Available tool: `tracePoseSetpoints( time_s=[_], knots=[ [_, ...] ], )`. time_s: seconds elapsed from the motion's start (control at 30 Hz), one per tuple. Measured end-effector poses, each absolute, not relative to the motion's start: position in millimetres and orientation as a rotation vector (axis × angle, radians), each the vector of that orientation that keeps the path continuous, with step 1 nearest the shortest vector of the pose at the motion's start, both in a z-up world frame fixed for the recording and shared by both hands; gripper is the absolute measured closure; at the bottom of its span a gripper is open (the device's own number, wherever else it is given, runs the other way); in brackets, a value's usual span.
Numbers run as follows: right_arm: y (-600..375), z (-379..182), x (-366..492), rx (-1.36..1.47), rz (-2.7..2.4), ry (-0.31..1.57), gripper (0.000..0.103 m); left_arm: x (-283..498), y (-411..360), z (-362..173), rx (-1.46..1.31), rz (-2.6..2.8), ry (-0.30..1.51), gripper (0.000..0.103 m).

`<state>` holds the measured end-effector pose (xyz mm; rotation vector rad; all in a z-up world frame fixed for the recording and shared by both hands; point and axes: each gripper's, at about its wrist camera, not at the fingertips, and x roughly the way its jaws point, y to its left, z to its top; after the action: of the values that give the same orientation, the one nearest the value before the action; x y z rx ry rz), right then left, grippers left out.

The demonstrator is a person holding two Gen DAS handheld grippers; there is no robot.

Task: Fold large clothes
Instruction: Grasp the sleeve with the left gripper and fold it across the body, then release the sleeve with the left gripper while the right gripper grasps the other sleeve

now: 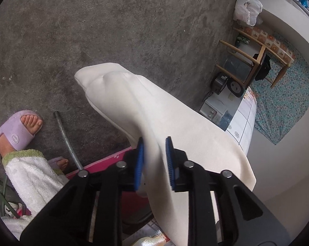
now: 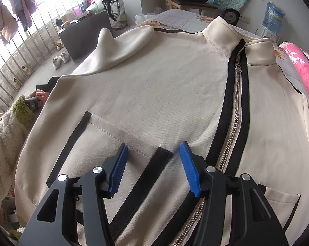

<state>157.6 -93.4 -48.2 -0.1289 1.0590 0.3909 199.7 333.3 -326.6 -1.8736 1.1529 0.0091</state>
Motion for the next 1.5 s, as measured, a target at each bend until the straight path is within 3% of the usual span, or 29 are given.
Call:
tracePoseSetpoints(
  time_s=[0.03,0.23,0.4,0.53,0.67,0.8,0.93,1.0,1.07,1.2,1.37,1.43,1.5],
  knots=[
    [-94,-48,158,-0.126,0.392,1.057,0.051,199,337,-322,-1.856,0.025,1.14,0.099],
    [-95,-48,161,-0.117,0.403,1.044,0.051,196,369,-248,-1.595,0.134,1.013,0.101],
    [-100,-39,159,-0.095,0.413,1.022,0.051,200,367,-96,-1.103,0.162,0.812,0.101],
    [-111,-19,151,-0.071,0.405,0.97,0.051,195,279,45,-0.534,0.06,0.651,0.101],
    [-134,0,138,-0.036,0.357,0.926,0.051,171,156,111,-0.155,-0.096,0.569,0.101],
    [-169,13,117,-0.019,0.266,0.898,0.051,144,54,94,0.059,-0.256,0.616,0.101],
    [-210,11,100,0.022,0.17,0.924,0.051,124,-1,17,0.114,-0.338,0.789,0.096],
    [-226,3,93,0.049,0.133,0.956,0.051,120,-17,-29,0.184,-0.331,0.887,0.086],
    [-240,-5,90,0.081,0.109,0.994,0.051,111,-21,-57,0.221,-0.325,0.941,0.083],
    [-251,-5,93,0.112,0.119,1.007,0.051,89,3,-48,0.075,-0.401,0.914,0.063],
    [-229,24,123,0.148,0.28,0.963,0.05,76,34,-33,-0.034,-0.391,0.843,0.061],
    [-207,35,143,0.157,0.376,0.952,0.034,83,45,-41,-0.058,-0.319,0.88,0.061],
    [-179,41,163,0.153,0.466,0.944,0.028,90,56,-54,-0.063,-0.23,0.934,0.063]
  ],
)
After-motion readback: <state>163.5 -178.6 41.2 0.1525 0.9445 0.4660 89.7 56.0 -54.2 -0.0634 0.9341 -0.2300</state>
